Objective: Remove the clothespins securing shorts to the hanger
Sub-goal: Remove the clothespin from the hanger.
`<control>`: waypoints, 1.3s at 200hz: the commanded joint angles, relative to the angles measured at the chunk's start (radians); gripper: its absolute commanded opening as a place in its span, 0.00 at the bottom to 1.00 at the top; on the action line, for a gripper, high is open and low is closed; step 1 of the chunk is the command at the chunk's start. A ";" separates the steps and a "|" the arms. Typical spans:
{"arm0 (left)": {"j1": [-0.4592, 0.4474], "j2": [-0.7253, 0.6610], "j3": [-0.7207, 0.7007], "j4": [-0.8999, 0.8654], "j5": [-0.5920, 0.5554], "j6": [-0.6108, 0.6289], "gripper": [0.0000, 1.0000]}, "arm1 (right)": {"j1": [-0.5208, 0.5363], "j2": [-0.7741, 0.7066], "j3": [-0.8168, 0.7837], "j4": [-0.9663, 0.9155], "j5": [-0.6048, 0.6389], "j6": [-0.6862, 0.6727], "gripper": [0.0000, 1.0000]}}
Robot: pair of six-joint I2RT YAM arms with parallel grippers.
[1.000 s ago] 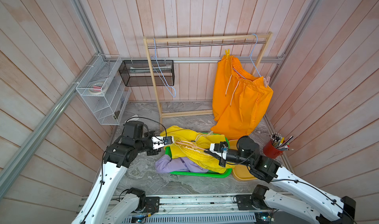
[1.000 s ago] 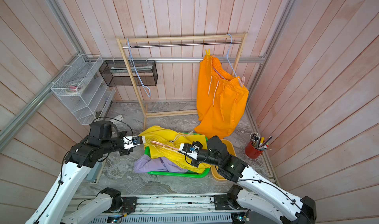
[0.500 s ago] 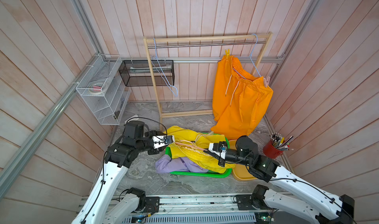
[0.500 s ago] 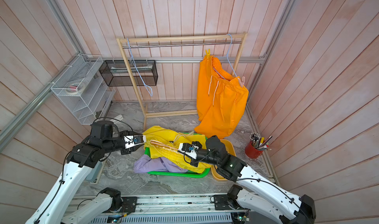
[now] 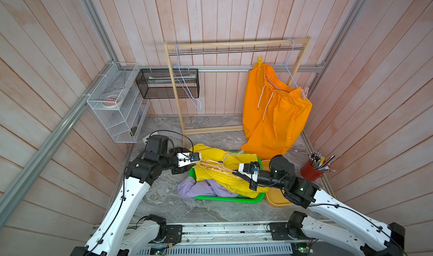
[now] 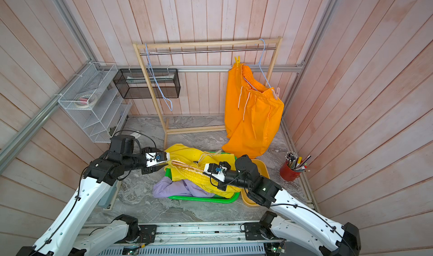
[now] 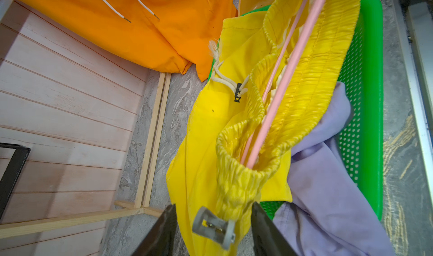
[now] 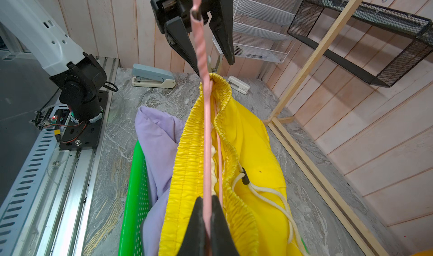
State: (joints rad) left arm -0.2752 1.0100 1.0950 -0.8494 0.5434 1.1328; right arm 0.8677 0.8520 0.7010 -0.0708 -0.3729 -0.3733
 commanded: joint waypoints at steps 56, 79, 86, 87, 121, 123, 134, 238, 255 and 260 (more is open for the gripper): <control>-0.002 0.002 0.031 0.012 0.038 0.006 0.30 | -0.002 -0.015 -0.004 0.056 -0.023 0.008 0.00; -0.003 0.003 0.031 0.015 0.029 0.012 0.23 | -0.002 -0.013 -0.004 0.055 -0.023 0.008 0.00; -0.002 0.003 0.031 0.016 0.029 0.011 0.22 | -0.002 -0.013 -0.003 0.056 -0.023 0.009 0.00; -0.002 0.002 0.031 0.015 0.029 0.011 0.22 | -0.002 -0.013 -0.004 0.056 -0.023 0.009 0.00; -0.002 -0.013 0.023 0.032 0.036 0.004 0.20 | -0.001 -0.008 -0.004 0.056 -0.020 0.011 0.00; -0.003 -0.016 0.022 0.035 0.036 0.002 0.20 | -0.002 -0.008 -0.005 0.057 -0.019 0.011 0.00; -0.003 -0.027 0.015 0.051 0.039 -0.005 0.20 | -0.001 -0.002 -0.005 0.065 -0.015 0.010 0.00; -0.003 -0.084 -0.008 0.108 0.052 -0.024 0.12 | -0.001 0.059 -0.039 0.140 -0.053 0.060 0.00; -0.004 -0.117 -0.018 0.143 0.051 -0.043 0.12 | -0.002 0.084 -0.050 0.160 -0.063 0.075 0.00; -0.004 -0.126 -0.022 0.157 0.047 -0.050 0.12 | -0.002 0.094 -0.052 0.164 -0.063 0.080 0.00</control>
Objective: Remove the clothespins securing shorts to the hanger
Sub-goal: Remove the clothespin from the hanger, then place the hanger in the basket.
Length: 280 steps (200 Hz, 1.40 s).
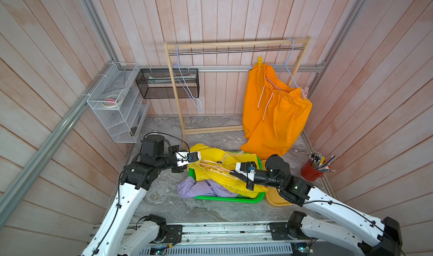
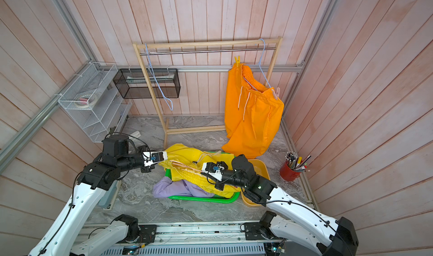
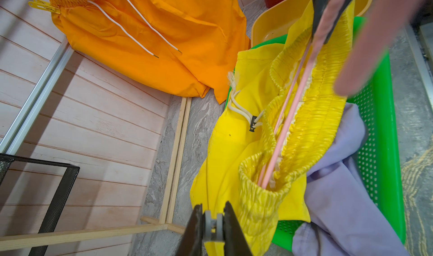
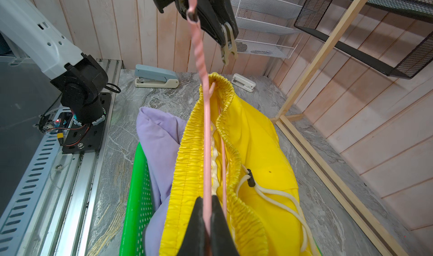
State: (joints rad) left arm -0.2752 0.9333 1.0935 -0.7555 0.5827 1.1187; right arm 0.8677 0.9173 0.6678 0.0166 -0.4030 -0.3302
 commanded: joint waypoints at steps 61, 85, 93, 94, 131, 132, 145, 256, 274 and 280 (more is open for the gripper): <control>-0.002 -0.105 -0.139 0.230 -0.310 -0.122 0.13 | -0.002 0.152 -0.069 0.215 -0.003 0.097 0.00; -0.002 -0.114 -0.156 0.270 -0.377 -0.197 0.14 | -0.005 0.212 -0.057 0.229 0.039 0.138 0.00; -0.001 -0.123 -0.156 0.287 -0.386 -0.224 0.15 | -0.010 0.235 -0.046 0.224 0.044 0.147 0.00; -0.002 -0.124 -0.156 0.290 -0.387 -0.227 0.15 | -0.011 0.239 -0.046 0.223 0.043 0.146 0.00; -0.002 -0.191 -0.154 0.403 -0.397 -0.395 0.16 | -0.062 0.332 -0.037 0.249 0.032 0.209 0.00; -0.002 -0.193 -0.154 0.406 -0.396 -0.399 0.16 | -0.064 0.332 -0.037 0.249 0.031 0.211 0.00; -0.002 -0.222 -0.150 0.422 -0.360 -0.447 0.16 | -0.083 0.356 -0.034 0.252 0.017 0.229 0.00; -0.029 -0.301 -0.218 0.578 -0.086 -0.787 0.03 | -0.118 0.085 -0.039 0.207 0.076 0.354 0.58; -0.060 -0.291 -0.232 0.601 -0.078 -0.804 0.00 | -0.136 0.037 -0.045 0.193 0.092 0.384 0.62; -0.078 -0.289 -0.237 0.608 -0.088 -0.808 0.00 | -0.145 0.025 -0.048 0.192 0.093 0.398 0.63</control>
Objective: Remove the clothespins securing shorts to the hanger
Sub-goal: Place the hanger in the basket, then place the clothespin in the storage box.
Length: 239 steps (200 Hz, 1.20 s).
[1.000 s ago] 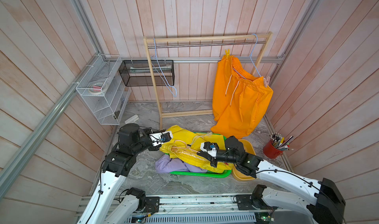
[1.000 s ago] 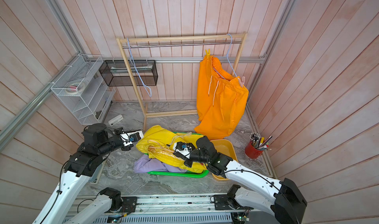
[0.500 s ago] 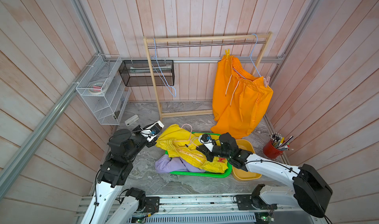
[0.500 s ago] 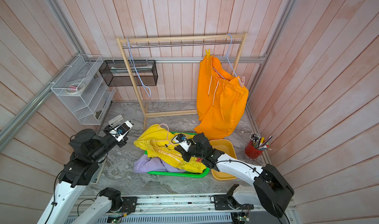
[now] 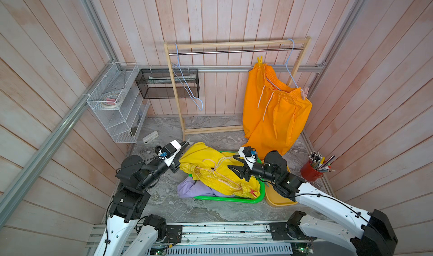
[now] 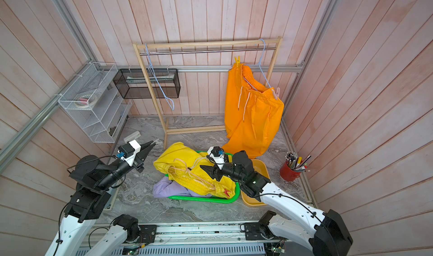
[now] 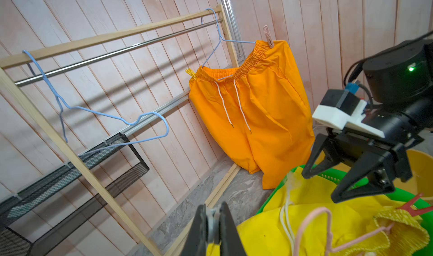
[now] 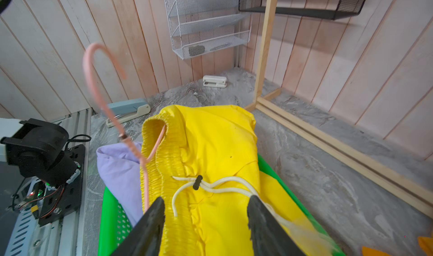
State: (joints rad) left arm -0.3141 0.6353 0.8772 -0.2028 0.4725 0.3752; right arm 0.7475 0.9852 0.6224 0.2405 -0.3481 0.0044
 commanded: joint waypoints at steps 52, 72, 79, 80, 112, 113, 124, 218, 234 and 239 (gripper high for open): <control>-0.299 0.064 -0.044 0.136 -0.130 -0.013 0.00 | -0.062 -0.091 -0.015 -0.033 0.063 0.130 0.65; -0.443 0.125 -0.027 0.152 -0.241 0.034 0.00 | -0.068 -0.120 -0.006 -0.061 0.126 0.150 0.64; -0.501 0.156 -0.016 0.154 -0.268 0.049 0.00 | -0.069 -0.138 -0.002 -0.079 0.159 0.157 0.65; -0.510 0.162 -0.014 0.155 -0.274 0.051 0.00 | -0.070 -0.140 0.000 -0.082 0.165 0.158 0.65; -0.724 0.351 0.044 0.205 -0.381 0.117 0.00 | -0.089 -0.276 0.029 -0.186 0.402 0.217 0.66; -0.729 0.360 0.046 0.207 -0.382 0.119 0.00 | -0.089 -0.282 0.029 -0.189 0.412 0.219 0.66; -0.770 0.435 0.067 0.237 -0.394 0.136 0.00 | -0.093 -0.343 0.038 -0.223 0.518 0.241 0.67; -0.842 1.022 0.308 0.466 -0.360 0.088 0.02 | -0.095 -0.716 0.062 -0.344 0.866 0.250 0.71; -0.851 1.110 0.375 0.459 -0.366 0.077 0.04 | -0.094 -0.747 0.053 -0.340 0.866 0.247 0.71; -0.854 1.136 0.398 0.450 -0.368 0.082 0.04 | -0.095 -0.754 0.050 -0.338 0.866 0.247 0.71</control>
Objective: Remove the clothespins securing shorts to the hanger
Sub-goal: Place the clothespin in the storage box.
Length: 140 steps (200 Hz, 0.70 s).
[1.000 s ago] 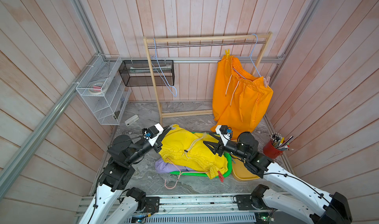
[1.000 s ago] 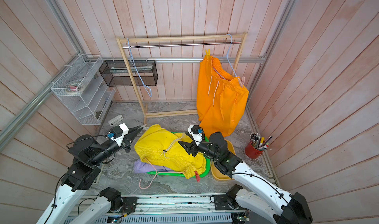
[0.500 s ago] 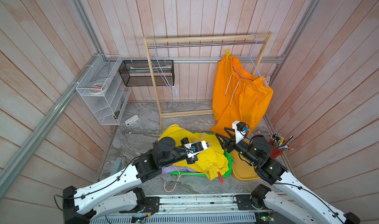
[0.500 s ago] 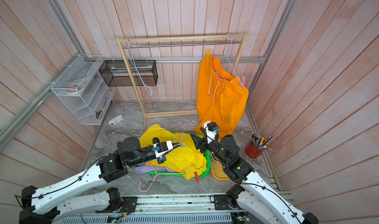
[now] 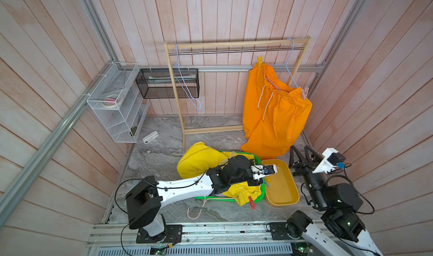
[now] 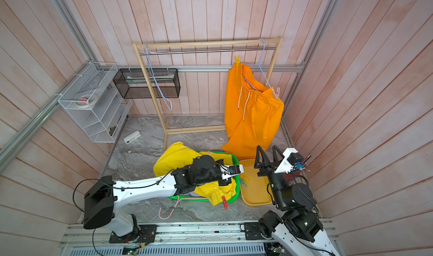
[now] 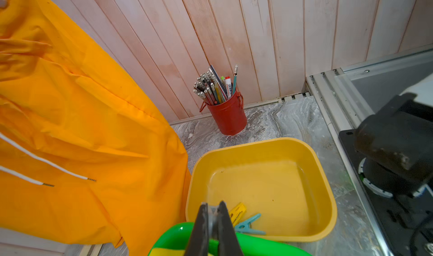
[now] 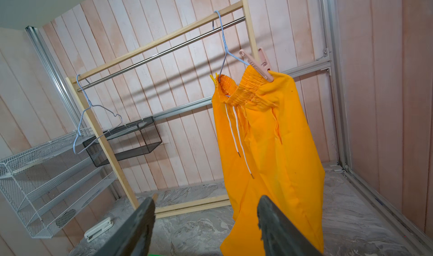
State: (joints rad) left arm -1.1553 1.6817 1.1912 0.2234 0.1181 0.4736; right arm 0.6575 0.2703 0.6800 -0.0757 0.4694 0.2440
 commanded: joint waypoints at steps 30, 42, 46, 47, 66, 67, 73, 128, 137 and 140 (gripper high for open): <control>-0.044 0.242 0.229 -0.053 -0.049 0.019 0.22 | -0.005 -0.064 -0.018 -0.027 0.054 -0.005 0.71; -0.051 0.295 0.273 -0.074 -0.054 0.015 0.33 | -0.004 -0.069 -0.026 -0.026 0.055 -0.010 0.72; -0.053 0.309 0.285 -0.077 -0.054 0.013 0.35 | -0.005 -0.071 -0.030 -0.025 0.058 -0.011 0.71; -0.053 0.314 0.287 -0.078 -0.054 0.013 0.36 | -0.005 -0.072 -0.030 -0.025 0.057 -0.011 0.72; -0.060 0.350 0.299 -0.060 -0.069 0.010 0.52 | -0.004 -0.079 -0.043 -0.016 0.054 -0.017 0.72; -0.060 0.351 0.299 -0.058 -0.070 0.011 0.53 | -0.003 -0.079 -0.043 -0.016 0.054 -0.017 0.72; -0.061 0.354 0.294 -0.043 -0.081 0.013 0.59 | -0.005 -0.079 -0.046 -0.019 0.055 -0.015 0.72; -0.066 0.300 0.236 0.026 -0.145 0.053 1.00 | -0.004 -0.079 -0.060 -0.039 0.050 -0.011 0.73; -0.068 0.281 0.225 0.033 -0.154 0.056 1.00 | -0.005 -0.077 -0.062 -0.038 0.049 -0.010 0.73; -0.070 0.274 0.220 0.034 -0.155 0.056 1.00 | -0.005 -0.076 -0.061 -0.039 0.050 -0.009 0.73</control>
State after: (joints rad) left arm -1.2179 2.0270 1.4441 0.2131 -0.0059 0.5114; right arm 0.6575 0.2043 0.6319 -0.0937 0.5079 0.2390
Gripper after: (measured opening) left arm 0.996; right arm 0.729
